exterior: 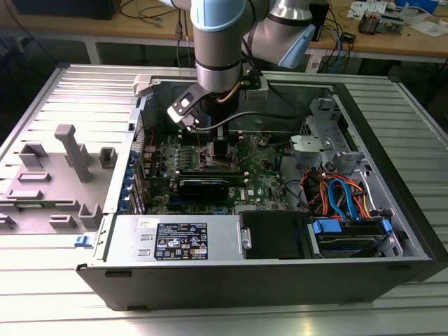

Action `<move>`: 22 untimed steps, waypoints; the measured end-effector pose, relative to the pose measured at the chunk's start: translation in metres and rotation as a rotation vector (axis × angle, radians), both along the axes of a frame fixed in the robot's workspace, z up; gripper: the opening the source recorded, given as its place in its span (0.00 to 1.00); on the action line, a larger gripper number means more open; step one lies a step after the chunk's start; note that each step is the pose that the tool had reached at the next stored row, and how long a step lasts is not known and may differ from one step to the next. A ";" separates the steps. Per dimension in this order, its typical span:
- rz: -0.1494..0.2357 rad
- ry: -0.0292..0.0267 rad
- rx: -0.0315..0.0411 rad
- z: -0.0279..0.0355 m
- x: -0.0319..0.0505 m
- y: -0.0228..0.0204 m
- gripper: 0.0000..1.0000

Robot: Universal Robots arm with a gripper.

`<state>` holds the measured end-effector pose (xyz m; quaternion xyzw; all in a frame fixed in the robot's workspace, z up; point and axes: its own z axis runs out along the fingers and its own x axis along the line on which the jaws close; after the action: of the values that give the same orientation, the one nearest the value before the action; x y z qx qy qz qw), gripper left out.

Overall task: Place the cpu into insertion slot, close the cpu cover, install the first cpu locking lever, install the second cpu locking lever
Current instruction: 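Place the cpu into insertion slot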

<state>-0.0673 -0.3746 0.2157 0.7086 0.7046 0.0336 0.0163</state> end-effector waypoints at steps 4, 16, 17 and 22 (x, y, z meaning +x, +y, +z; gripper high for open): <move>0.004 0.0003 -0.0003 -0.0072 -0.0014 -0.0001 0.54; 0.006 0.0006 -0.0011 -0.0171 -0.0023 -0.0003 0.54; 0.005 0.0006 -0.0012 -0.0176 -0.0023 -0.0003 0.54; 0.005 0.0001 -0.0001 -0.0175 -0.0022 -0.0001 0.54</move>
<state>-0.0695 -0.3747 0.1982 0.7068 0.7064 0.0336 0.0162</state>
